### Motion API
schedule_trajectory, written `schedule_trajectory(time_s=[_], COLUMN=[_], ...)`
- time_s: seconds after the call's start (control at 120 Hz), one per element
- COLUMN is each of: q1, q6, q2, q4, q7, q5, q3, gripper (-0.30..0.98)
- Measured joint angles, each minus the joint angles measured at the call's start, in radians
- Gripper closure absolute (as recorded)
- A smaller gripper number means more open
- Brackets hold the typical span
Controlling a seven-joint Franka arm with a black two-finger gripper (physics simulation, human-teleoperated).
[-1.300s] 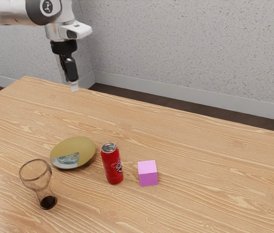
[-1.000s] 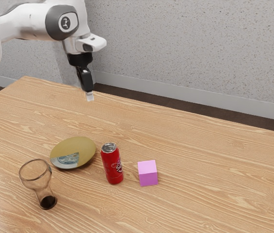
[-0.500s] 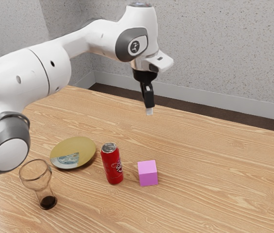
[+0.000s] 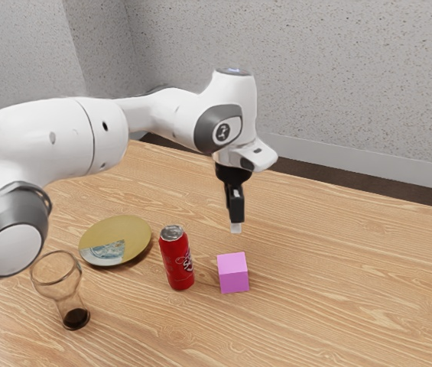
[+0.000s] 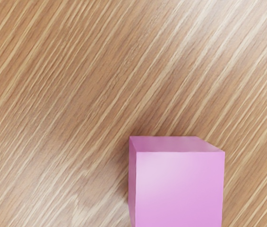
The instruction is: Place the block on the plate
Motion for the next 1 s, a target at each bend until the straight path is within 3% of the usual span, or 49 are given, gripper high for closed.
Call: schedule_trajectory(time_s=[0.475, 1.0], q1=[-0.029, -0.044], q6=[0.192, 0.316], q2=[-0.062, -0.022], q4=[-0.237, -0.316], q7=[-0.004, -0.017], q5=[-0.019, -0.037], q3=[-0.001, -0.006], gripper=[0.0, 0.0])
